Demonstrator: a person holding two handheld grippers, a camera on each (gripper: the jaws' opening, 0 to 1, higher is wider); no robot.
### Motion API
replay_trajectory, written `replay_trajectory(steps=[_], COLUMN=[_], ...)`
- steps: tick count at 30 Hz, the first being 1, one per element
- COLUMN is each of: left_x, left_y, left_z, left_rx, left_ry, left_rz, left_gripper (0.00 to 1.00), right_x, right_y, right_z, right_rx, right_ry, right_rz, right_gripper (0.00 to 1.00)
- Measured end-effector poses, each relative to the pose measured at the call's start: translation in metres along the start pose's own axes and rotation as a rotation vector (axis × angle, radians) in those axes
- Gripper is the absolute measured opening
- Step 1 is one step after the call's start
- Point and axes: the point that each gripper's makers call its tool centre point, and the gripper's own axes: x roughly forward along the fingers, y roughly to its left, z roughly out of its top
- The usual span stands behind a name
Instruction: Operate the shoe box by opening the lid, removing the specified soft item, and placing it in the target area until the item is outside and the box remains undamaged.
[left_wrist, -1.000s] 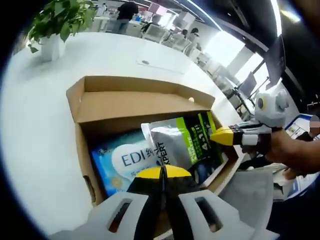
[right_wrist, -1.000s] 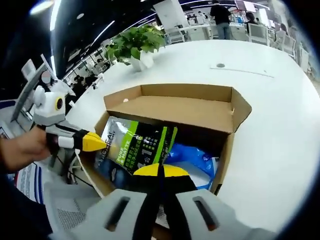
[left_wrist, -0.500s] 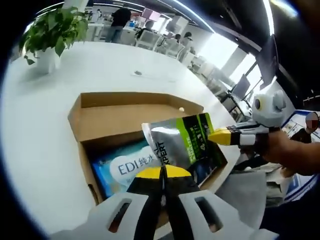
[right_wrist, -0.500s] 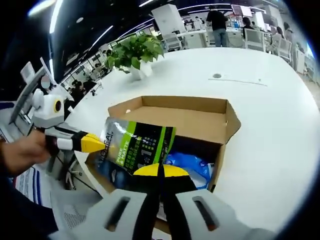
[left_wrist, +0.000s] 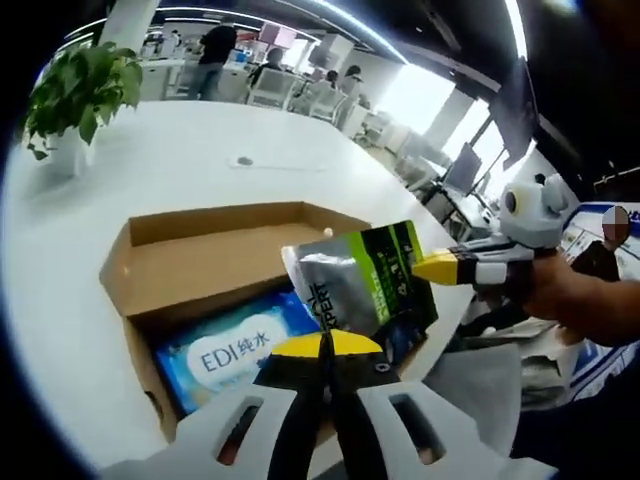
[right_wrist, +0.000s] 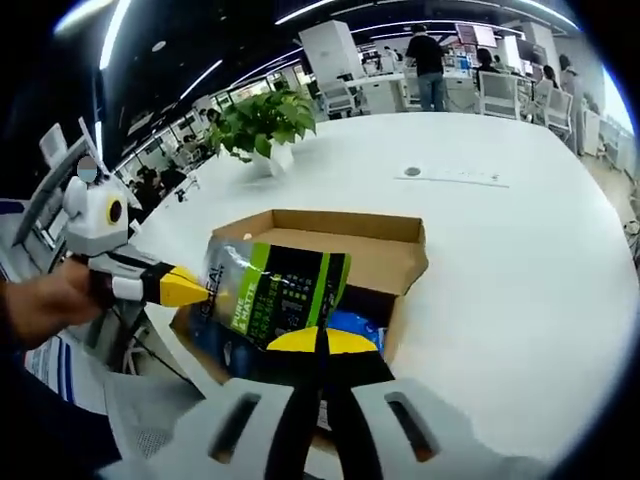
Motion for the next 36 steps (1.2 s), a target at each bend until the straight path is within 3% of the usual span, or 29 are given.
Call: replay_trajectory(steps=[13,36], left_x=[0.017,0.086], left_y=[-0.031,-0.094], left_z=[0.010,0.021], left_rx=[0.030,0.105], left_ry=[0.001,0.066], left_rz=[-0.007,-0.080], left_gripper=[0.00,0.00], right_x=[-0.022,-0.066], right_y=[-0.028,-0.108], right_z=[0.000,-0.014], right_rx=[0.009,0.071], right_ry=[-0.016,-0.042], right_rz=[-0.002,-0.077], right_gripper=[0.00,0.00])
